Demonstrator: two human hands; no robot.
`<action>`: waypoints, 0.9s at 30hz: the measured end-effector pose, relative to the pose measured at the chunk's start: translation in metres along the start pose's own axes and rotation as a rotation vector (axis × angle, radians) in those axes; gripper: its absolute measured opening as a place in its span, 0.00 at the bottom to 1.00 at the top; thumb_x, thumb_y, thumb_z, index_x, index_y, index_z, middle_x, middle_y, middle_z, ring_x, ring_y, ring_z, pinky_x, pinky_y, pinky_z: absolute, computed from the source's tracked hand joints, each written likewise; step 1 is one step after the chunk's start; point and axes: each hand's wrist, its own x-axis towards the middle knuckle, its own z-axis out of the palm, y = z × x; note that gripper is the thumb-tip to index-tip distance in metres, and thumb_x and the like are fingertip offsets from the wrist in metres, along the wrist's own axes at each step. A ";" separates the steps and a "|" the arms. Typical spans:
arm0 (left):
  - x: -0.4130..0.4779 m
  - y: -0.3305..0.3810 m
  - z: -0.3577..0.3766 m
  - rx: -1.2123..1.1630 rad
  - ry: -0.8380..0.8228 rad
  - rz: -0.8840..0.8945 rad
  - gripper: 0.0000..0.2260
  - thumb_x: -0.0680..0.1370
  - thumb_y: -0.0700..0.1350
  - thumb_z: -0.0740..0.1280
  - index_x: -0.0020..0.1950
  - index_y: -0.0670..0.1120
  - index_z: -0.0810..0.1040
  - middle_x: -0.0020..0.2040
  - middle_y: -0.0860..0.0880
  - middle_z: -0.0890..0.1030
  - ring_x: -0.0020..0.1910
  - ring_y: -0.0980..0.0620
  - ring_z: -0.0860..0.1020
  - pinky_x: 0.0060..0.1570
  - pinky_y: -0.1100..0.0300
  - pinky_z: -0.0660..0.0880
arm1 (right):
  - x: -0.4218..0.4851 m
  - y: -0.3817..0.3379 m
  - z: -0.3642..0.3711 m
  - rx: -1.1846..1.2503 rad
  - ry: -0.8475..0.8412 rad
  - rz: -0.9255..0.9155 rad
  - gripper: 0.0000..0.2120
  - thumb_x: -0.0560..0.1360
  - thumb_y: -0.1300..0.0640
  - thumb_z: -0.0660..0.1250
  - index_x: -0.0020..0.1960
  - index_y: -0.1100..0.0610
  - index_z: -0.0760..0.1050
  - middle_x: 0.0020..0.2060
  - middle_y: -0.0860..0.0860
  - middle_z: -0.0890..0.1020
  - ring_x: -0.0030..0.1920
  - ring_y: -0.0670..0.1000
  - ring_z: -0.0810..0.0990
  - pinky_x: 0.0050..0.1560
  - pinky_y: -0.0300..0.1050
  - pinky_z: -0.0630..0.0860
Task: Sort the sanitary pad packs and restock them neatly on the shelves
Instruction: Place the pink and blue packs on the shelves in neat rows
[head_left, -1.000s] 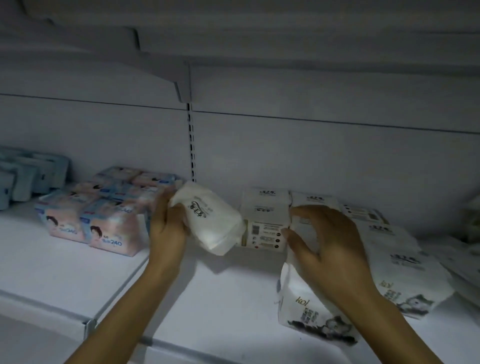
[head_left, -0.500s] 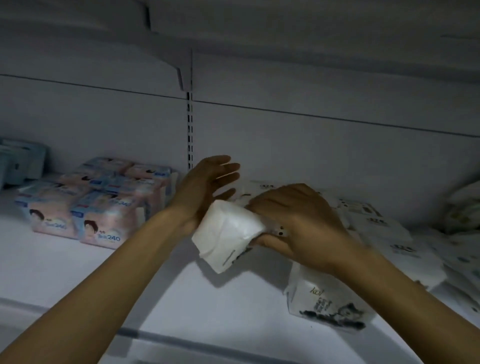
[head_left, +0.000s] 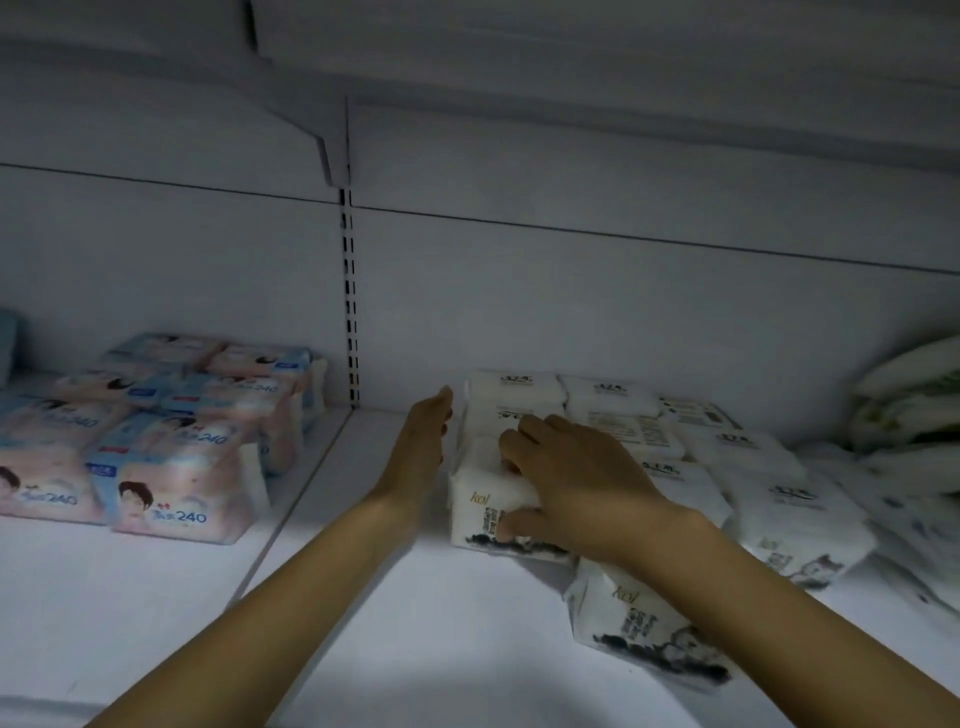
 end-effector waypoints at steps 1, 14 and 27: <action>0.002 -0.001 0.004 -0.073 -0.023 -0.021 0.18 0.81 0.60 0.56 0.64 0.51 0.72 0.62 0.54 0.74 0.64 0.53 0.71 0.66 0.55 0.66 | -0.001 0.002 -0.005 0.072 -0.002 0.013 0.23 0.72 0.36 0.66 0.59 0.50 0.69 0.54 0.46 0.73 0.53 0.48 0.71 0.44 0.45 0.65; 0.033 -0.046 0.002 0.125 -0.107 0.259 0.18 0.83 0.50 0.59 0.58 0.33 0.72 0.47 0.46 0.79 0.42 0.52 0.78 0.37 0.68 0.73 | 0.047 0.050 0.036 0.492 0.178 0.300 0.12 0.73 0.45 0.71 0.51 0.51 0.83 0.48 0.50 0.79 0.50 0.52 0.78 0.54 0.52 0.74; 0.002 -0.006 0.000 -0.070 0.093 0.411 0.18 0.75 0.52 0.62 0.65 0.53 0.70 0.63 0.55 0.75 0.63 0.58 0.74 0.53 0.75 0.71 | 0.035 0.064 0.027 1.312 0.833 0.623 0.12 0.78 0.62 0.65 0.36 0.59 0.72 0.35 0.53 0.81 0.36 0.47 0.81 0.34 0.46 0.80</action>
